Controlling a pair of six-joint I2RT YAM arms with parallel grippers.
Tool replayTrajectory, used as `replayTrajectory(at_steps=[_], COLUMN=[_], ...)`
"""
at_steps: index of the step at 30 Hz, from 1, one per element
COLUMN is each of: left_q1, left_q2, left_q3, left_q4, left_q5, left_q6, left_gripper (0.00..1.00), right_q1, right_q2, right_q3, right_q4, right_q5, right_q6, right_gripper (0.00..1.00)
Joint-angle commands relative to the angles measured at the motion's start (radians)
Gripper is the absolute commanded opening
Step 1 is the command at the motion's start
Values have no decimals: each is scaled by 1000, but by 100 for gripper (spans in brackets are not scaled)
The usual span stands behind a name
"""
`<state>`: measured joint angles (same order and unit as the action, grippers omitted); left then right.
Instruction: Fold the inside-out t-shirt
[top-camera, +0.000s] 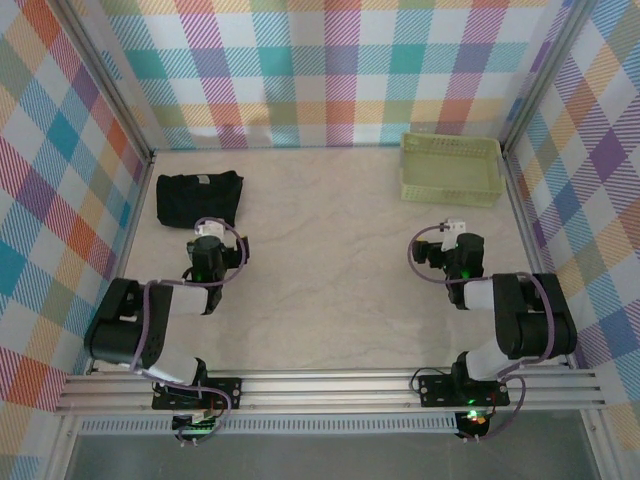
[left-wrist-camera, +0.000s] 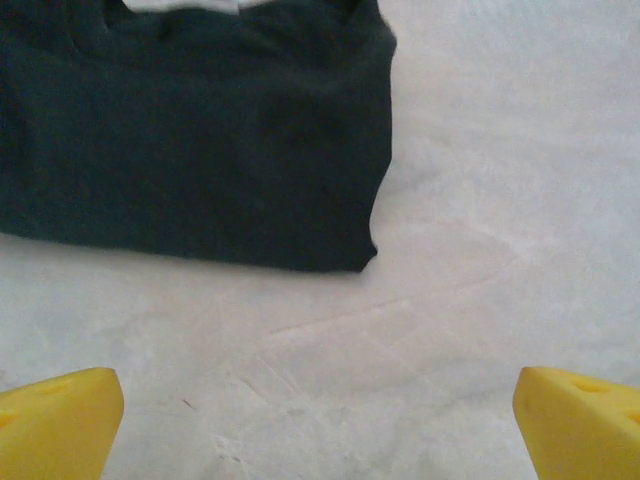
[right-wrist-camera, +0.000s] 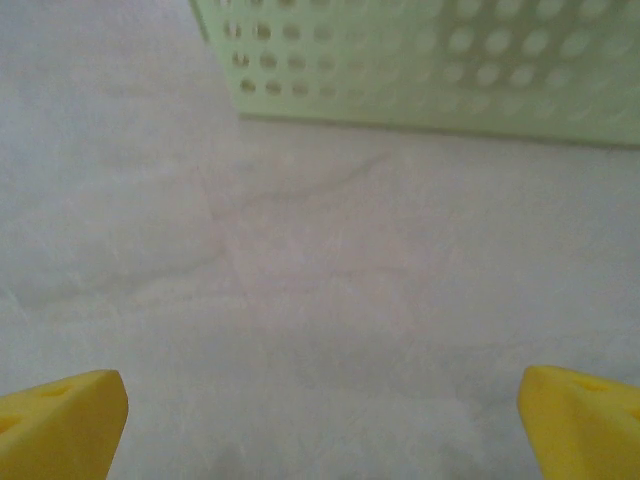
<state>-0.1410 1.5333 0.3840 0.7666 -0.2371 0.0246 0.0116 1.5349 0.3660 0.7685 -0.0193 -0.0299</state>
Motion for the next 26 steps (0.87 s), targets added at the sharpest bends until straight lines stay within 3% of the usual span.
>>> replayTrajectory(at_steps=[1, 26], left_q1=[39, 55], left_q2=[23, 29], left_q3=[25, 32], left_q4=[52, 47], left_q5=[73, 97], left_q6=[15, 7], left_gripper=[100, 100], right_q1=[-7, -7], right_q2=[2, 1], right_q3=[44, 45], right_q4=[64, 63], right_q5=[-6, 3], right_q6=[39, 41], right_gripper=[100, 100])
